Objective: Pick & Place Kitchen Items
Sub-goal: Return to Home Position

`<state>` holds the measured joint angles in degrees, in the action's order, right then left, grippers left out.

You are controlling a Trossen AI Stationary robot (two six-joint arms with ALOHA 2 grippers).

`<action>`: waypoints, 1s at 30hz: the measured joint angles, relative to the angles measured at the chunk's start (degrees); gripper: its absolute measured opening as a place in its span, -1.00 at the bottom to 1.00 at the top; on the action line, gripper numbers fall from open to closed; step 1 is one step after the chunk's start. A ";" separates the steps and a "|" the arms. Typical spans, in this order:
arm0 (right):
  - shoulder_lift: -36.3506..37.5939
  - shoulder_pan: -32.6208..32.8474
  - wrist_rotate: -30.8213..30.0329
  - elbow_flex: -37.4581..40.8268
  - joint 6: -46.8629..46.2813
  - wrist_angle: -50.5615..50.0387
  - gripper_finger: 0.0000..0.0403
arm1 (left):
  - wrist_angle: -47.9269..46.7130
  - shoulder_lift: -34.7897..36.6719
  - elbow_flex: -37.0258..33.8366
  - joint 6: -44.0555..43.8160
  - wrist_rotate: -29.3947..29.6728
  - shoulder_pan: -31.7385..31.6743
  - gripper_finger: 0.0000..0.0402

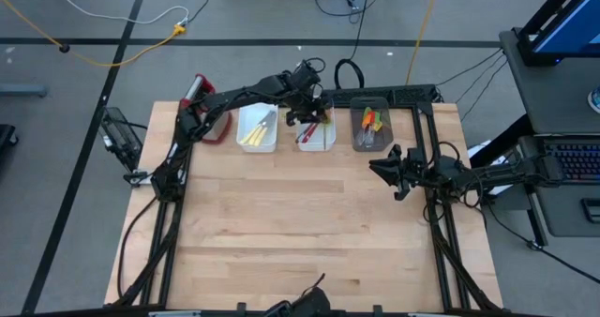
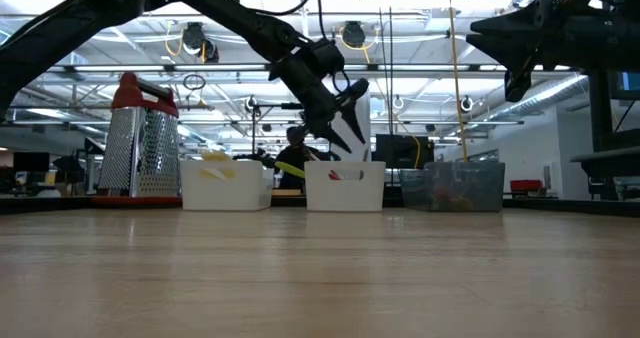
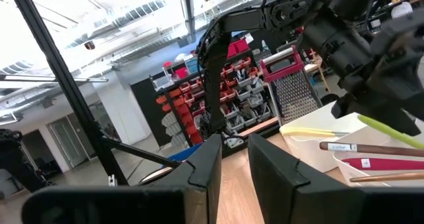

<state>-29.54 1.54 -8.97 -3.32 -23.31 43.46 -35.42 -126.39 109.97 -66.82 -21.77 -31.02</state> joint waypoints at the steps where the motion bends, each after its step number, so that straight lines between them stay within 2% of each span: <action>1: 0.00 0.00 0.00 0.01 0.00 0.00 -0.66 | 1.08 0.17 0.00 0.83 -1.56 0.00 -0.27; 6: 0.00 0.00 0.05 -0.01 0.00 0.00 -0.66 | 4.14 3.65 0.00 7.28 -3.27 0.48 -0.24; 12: 0.01 0.02 0.20 0.00 0.00 -0.49 -0.66 | 1.88 11.23 0.00 25.83 -0.14 3.11 -0.26; 15: -0.01 0.02 0.20 0.00 -0.02 -2.87 -0.66 | -1.49 15.93 0.07 32.64 4.08 5.33 -0.26; 18: -0.02 0.02 0.18 -0.01 -0.02 -4.19 -0.66 | -5.55 20.07 0.07 37.71 10.76 7.63 -0.26; 23: -0.02 0.02 0.04 -0.01 0.00 -3.89 -0.66 | -11.57 26.19 0.07 41.64 20.07 11.97 -0.27; 26: 0.00 -0.07 0.01 -0.01 0.59 -3.91 -0.66 | -13.53 28.86 0.07 42.18 22.28 14.20 -0.27; 30: 0.00 -0.07 0.00 0.01 1.38 -3.89 -0.66 | -14.87 32.10 0.07 43.83 22.39 16.45 -0.27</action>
<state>-29.54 1.48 -8.97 -3.31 -21.93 39.58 -50.28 -94.28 110.04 -23.00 0.62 -14.57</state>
